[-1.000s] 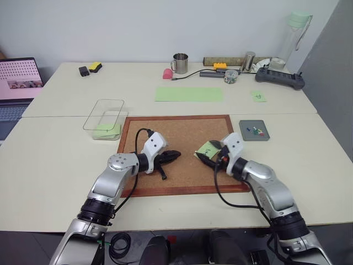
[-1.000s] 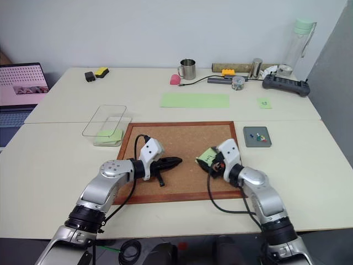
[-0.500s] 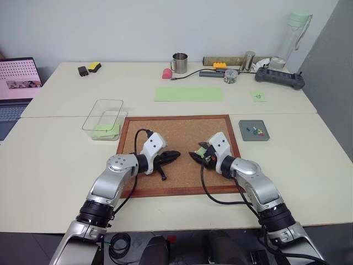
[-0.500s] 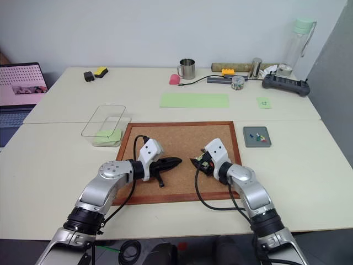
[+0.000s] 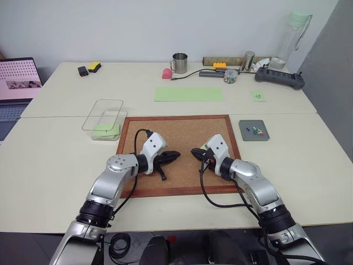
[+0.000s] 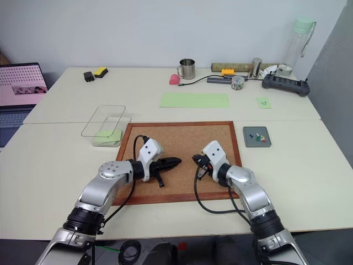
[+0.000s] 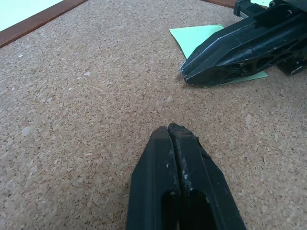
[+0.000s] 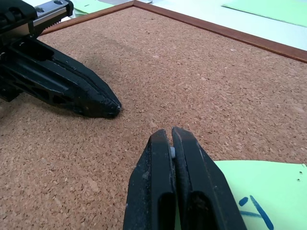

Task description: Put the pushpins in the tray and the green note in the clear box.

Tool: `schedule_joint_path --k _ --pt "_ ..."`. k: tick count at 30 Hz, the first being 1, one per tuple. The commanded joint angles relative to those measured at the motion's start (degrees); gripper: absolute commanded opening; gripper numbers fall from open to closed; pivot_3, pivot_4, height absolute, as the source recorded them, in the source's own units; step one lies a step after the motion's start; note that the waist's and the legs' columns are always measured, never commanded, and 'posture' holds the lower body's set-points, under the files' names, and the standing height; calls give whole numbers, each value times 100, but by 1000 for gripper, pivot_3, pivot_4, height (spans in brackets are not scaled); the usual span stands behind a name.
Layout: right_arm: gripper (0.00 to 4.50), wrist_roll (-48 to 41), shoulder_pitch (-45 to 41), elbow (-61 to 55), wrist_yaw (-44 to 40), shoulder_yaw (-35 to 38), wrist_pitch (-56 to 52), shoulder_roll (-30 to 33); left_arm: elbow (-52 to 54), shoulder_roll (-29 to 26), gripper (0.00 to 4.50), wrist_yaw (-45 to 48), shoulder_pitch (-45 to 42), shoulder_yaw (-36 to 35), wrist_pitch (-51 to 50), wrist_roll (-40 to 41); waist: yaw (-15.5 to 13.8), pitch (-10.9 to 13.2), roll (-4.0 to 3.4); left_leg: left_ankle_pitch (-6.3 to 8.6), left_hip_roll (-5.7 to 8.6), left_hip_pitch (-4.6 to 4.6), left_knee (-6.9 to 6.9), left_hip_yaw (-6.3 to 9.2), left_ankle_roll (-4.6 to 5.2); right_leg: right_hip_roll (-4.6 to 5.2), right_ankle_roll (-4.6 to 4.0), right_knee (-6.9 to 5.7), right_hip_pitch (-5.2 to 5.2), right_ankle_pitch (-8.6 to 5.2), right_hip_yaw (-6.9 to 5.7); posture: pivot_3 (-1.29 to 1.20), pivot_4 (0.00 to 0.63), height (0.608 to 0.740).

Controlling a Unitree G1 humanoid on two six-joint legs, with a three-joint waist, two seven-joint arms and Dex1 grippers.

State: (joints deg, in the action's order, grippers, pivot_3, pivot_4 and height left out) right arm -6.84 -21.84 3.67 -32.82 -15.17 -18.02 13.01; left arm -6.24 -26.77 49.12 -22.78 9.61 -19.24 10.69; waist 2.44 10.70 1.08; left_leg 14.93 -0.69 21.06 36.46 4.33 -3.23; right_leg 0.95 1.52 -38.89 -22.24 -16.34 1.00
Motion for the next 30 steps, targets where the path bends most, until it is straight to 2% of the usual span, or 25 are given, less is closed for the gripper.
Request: schedule_joint_path --k 1,10,13,23,27,30 --pt "32 -95 -107 -537 136 343 88 5 -74 -100 0 -75 120 -33 -79 -118 0 0 0 0 0 0 0 0 0 0 0 0 0 0 0 0 150 740" --pt "32 -3 -243 -1314 -37 329 123 337 -80 -41 0 -85 91 -99 -172 -12 -1 0 2 0 0 1 -1 4 0 1 0 1 0 0 -4 0 150 740" --pt "32 -95 -357 -1361 51 527 53 353 -51 47 0 -118 5 -203 -277 144 -3 0 2 0 0 1 -5 5 0 1 0 1 -1 0 -4 0 150 740" --pt "32 -294 -594 -1098 440 1063 67 147 454 505 0 -73 -270 -789 -803 1164 -41 5 6 0 3 25 -4 15 -1 4 -4 4 -12 2 -8 0 150 740" --pt "0 -342 -631 -1104 535 1174 7 36 722 659 602 -10 -377 -956 -948 1601 -54 5 6 -2 3 87 7 19 -3 11 -28 -3 -71 17 -9 0 150 740" --pt "0 -208 -632 -1076 498 1092 102 105 899 733 1218 -77 -432 -930 -1084 1740 -59 5 6 -3 3 123 27 19 -5 12 -29 -8 -97 18 -10 0 150 740"
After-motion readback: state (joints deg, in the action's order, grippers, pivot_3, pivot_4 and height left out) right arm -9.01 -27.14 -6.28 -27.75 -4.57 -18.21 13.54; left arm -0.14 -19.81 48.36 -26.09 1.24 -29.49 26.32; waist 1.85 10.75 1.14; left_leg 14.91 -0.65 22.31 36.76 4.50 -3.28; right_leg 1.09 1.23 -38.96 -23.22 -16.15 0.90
